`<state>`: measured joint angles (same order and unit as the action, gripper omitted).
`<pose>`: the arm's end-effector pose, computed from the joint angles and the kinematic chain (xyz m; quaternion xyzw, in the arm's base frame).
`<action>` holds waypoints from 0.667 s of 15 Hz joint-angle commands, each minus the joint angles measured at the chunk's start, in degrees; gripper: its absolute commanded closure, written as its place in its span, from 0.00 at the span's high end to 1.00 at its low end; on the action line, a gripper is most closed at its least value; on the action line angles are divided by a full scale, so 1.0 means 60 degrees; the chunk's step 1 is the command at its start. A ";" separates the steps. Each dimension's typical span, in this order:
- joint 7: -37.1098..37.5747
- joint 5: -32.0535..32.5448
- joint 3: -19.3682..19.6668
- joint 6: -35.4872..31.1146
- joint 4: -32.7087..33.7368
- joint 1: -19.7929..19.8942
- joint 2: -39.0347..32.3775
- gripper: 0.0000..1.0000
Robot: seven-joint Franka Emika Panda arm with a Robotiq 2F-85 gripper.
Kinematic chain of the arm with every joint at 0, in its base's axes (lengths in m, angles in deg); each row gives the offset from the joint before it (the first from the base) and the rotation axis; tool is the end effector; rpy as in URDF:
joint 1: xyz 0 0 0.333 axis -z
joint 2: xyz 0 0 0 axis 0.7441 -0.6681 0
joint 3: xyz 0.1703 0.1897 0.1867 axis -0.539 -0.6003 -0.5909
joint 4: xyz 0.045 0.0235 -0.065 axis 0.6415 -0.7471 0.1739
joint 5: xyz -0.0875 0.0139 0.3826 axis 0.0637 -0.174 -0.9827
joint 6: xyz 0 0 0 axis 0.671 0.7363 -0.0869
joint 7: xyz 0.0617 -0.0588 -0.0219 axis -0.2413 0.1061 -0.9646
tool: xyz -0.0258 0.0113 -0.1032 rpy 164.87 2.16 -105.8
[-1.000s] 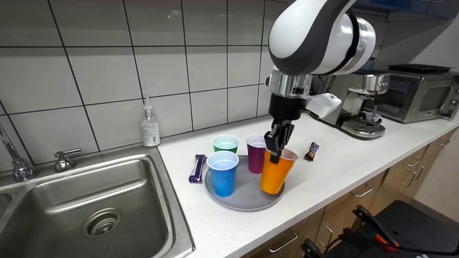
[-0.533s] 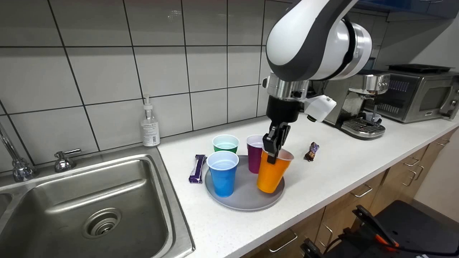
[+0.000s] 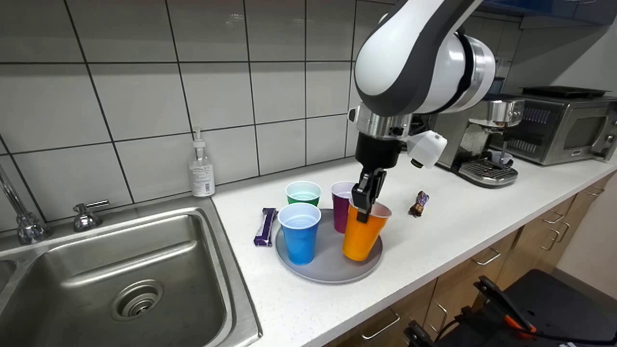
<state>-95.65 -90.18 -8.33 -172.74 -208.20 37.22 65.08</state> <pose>0.3826 0.0439 0.2742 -0.9574 -0.2853 -0.0204 0.0399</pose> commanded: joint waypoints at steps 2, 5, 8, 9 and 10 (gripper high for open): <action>-0.0367 -0.0077 -0.0178 -0.0422 -0.0016 0.0022 -0.0229 0.01; -0.0428 -0.0076 -0.0256 -0.0531 -0.0017 0.0030 -0.0342 0.01; -0.0527 -0.0047 -0.0313 -0.0612 -0.0019 0.0056 -0.0448 0.01; -0.0536 -0.0030 -0.0342 -0.0644 -0.0018 0.0063 -0.0492 0.01; -0.0549 -0.0028 -0.0370 -0.0672 -0.0019 0.0065 -0.0524 0.01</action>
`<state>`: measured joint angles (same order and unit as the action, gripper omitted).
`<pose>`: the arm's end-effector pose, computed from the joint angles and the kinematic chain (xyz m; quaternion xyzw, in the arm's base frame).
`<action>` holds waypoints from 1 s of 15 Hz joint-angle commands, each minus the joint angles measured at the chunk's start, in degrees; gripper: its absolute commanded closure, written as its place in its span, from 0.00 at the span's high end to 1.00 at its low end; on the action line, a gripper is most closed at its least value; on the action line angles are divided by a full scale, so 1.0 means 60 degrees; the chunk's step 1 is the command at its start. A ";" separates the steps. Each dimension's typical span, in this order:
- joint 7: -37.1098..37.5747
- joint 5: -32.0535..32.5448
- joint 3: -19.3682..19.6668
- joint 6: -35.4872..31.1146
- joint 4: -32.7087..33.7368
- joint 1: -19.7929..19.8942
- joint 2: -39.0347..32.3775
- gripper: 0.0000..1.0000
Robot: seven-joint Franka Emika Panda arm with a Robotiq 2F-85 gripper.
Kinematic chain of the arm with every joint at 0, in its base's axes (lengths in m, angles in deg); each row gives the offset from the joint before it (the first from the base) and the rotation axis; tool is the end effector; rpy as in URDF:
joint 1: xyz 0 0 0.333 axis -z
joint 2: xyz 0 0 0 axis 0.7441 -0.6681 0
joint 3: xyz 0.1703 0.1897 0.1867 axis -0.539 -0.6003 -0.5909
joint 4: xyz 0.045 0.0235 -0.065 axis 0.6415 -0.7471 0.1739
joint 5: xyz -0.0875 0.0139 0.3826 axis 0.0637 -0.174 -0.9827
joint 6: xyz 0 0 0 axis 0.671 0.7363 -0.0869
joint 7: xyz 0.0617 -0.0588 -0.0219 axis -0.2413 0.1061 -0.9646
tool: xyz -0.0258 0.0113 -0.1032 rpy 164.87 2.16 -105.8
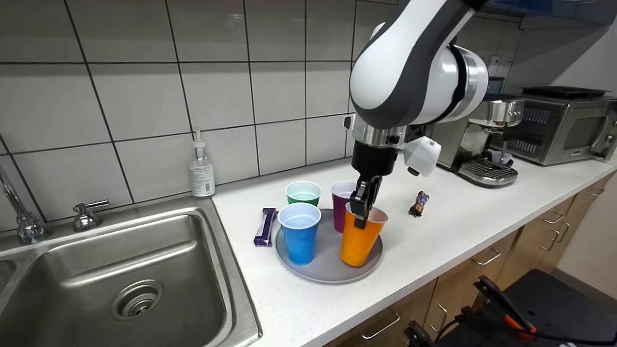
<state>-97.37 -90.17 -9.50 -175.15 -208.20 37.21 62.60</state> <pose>0.3834 0.0506 0.2614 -0.9506 -0.3078 -0.0190 0.0344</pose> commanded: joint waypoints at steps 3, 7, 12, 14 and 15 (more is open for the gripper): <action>-0.0246 0.0008 -0.0263 -0.0417 -0.0019 0.0075 -0.0220 0.01; -0.0166 0.0037 -0.0393 -0.0656 -0.0025 0.0084 -0.0364 0.01; -0.0097 0.0094 -0.0492 -0.0779 -0.0023 0.0110 -0.0455 0.46; -0.0103 0.0084 -0.0526 -0.0790 -0.0024 0.0112 -0.0479 0.59; -0.0102 0.0075 -0.0546 -0.0793 -0.0024 0.0113 -0.0493 0.68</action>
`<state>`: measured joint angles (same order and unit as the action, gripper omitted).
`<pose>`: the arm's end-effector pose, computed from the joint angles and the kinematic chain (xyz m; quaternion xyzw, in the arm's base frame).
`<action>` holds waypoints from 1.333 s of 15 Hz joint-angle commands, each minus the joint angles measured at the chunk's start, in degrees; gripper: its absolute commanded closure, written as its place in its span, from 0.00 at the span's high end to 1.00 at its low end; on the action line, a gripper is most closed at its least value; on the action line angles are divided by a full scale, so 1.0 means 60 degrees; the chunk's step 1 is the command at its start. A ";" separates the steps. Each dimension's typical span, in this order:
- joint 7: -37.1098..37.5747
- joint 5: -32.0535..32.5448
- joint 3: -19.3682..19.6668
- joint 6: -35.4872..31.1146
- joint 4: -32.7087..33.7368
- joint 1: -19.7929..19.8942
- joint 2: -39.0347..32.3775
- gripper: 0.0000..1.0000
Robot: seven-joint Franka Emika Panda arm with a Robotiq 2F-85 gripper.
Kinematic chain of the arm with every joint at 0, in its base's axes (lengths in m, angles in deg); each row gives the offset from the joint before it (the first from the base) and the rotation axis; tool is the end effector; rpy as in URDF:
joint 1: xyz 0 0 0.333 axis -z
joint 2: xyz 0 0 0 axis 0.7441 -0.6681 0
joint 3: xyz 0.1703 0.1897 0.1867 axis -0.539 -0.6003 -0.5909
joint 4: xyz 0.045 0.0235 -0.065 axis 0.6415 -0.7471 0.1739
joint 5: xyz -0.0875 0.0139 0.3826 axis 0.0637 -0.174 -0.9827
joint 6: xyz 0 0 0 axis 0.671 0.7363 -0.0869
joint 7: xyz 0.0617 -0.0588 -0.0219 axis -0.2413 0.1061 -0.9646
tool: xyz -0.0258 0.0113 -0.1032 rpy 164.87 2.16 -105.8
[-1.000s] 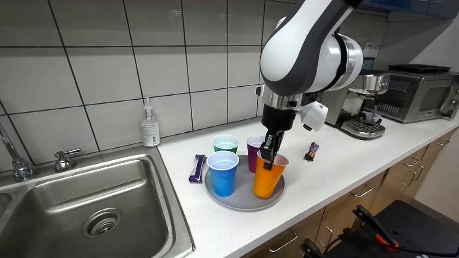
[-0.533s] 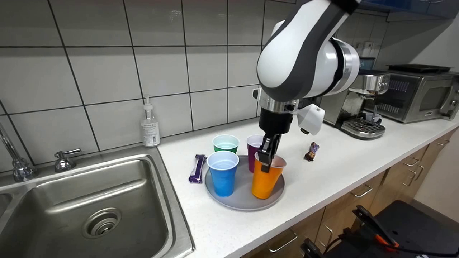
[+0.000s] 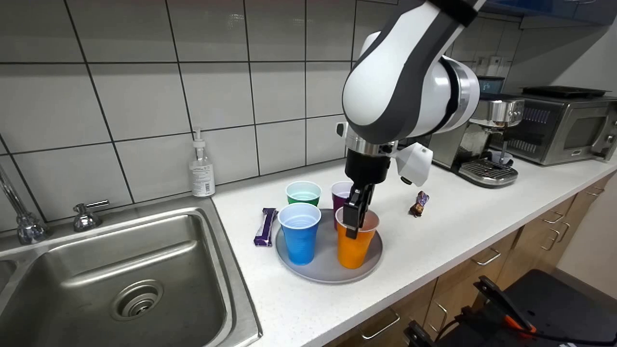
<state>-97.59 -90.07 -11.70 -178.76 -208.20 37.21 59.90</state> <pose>0.3843 0.0641 0.2489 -0.9444 -0.3267 -0.0249 0.0261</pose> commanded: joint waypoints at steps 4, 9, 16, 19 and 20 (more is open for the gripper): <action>-0.0081 -0.0064 -0.0202 -0.0039 -0.0025 0.0100 0.0033 0.98; -0.0147 -0.0239 -0.0170 0.0285 -0.0026 0.0079 0.0258 1.00; -0.0333 -0.0856 -0.0036 0.0959 -0.0050 -0.0051 0.1003 1.00; -0.0200 -0.0989 0.0039 0.1383 -0.0087 -0.0078 0.1591 1.00; -0.0256 -0.1054 0.0105 0.1687 -0.0094 -0.0109 0.1862 1.00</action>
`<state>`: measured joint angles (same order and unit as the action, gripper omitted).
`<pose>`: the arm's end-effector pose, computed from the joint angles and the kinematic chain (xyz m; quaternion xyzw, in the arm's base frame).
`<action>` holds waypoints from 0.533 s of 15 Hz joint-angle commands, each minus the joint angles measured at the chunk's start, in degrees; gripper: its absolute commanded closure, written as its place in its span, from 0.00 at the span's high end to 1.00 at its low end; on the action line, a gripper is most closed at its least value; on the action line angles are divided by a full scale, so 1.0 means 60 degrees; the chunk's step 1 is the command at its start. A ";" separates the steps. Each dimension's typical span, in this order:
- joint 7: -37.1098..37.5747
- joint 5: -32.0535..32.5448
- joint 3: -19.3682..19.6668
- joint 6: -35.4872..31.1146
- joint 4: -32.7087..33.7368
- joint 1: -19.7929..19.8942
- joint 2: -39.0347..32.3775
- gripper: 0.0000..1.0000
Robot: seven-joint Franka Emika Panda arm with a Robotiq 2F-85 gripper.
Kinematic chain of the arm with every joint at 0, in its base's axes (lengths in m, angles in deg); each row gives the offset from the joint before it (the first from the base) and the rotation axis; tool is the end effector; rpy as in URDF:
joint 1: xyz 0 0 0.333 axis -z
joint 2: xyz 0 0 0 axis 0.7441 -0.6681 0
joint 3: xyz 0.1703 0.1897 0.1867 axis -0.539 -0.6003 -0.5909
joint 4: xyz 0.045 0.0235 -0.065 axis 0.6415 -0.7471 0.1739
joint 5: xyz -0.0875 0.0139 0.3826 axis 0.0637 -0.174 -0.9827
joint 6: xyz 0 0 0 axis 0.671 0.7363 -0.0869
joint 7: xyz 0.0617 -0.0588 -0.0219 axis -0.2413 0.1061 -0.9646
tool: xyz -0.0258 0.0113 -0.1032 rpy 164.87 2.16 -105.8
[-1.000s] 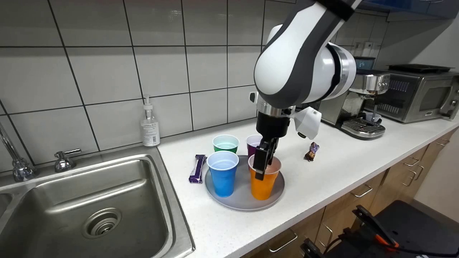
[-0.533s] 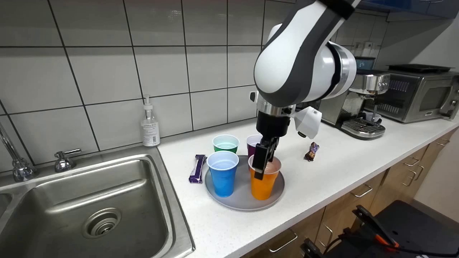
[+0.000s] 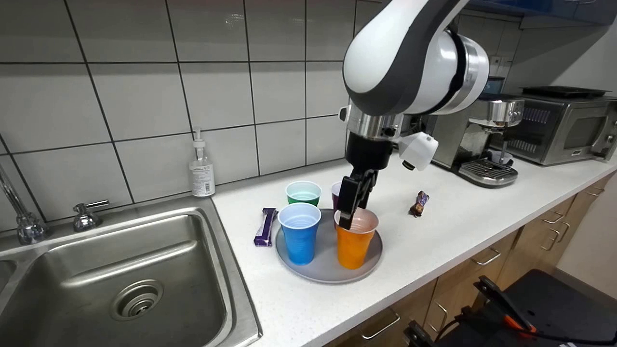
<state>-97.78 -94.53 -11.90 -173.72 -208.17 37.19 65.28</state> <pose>0.3816 0.0651 0.2774 -0.9517 -0.3011 -0.0336 0.0507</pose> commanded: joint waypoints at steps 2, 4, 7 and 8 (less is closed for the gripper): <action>-0.0258 -0.0338 0.0248 0.1290 -0.0109 -0.0144 0.1422 1.00; -0.0191 -0.0252 0.0345 0.1770 -0.0102 -0.0124 0.1885 1.00; 0.0420 0.0213 0.0302 0.2291 -0.0112 0.0120 0.2416 1.00; 0.0609 0.0297 0.0304 0.2466 -0.0115 0.0178 0.2602 1.00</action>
<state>-97.23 -94.81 -10.21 -163.20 -208.16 37.23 75.79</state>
